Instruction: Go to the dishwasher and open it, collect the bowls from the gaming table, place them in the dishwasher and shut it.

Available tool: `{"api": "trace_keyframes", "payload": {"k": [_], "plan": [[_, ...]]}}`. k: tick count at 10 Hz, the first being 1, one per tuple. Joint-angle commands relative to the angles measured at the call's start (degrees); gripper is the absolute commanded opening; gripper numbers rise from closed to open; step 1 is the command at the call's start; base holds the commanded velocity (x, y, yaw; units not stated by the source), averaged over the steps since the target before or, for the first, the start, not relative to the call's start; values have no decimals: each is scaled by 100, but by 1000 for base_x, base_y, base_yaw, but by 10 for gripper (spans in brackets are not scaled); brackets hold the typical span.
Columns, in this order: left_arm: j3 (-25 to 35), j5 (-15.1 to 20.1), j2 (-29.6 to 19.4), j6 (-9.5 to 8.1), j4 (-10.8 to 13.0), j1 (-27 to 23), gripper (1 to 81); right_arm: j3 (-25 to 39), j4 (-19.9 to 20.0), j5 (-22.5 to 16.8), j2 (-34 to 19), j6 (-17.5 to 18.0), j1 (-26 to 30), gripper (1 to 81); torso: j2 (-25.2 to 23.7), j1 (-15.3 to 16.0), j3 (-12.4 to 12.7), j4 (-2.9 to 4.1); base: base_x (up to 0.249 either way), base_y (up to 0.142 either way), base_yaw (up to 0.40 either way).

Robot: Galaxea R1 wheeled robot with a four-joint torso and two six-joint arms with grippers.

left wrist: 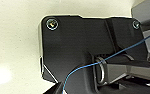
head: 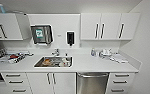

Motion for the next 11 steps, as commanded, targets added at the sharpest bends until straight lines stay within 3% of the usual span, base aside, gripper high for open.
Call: {"api": "trace_keyframes", "payload": {"k": [1,11], "plan": [[16,271,-99,-4,-9,-406,811,34,-16,-308,-113,-2,428,811,0,10,0,0,133,0,0],[16,271,-90,-4,0,-406,811,34,-16,-317,-113,-3,428,811,2,10,-2,0,133,0,0]]}}
